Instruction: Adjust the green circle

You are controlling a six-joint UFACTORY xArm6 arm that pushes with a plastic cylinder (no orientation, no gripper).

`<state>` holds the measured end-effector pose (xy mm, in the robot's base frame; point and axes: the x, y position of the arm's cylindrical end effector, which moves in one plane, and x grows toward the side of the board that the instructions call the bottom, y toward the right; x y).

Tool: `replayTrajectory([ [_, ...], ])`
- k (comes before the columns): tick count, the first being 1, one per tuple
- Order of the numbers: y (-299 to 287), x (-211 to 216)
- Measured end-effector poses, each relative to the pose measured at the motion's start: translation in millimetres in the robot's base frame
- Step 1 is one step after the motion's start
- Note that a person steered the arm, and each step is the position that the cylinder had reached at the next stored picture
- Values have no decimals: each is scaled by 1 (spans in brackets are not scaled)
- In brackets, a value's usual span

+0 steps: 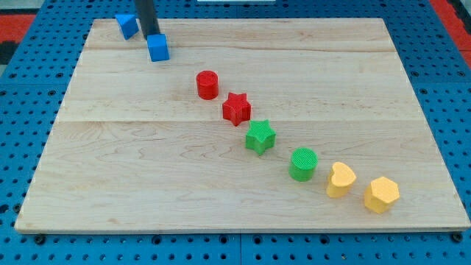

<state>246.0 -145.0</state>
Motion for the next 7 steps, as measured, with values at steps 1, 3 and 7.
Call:
replayTrajectory([
  [1,-1,13],
  [3,-68,5],
  [7,-24,233],
])
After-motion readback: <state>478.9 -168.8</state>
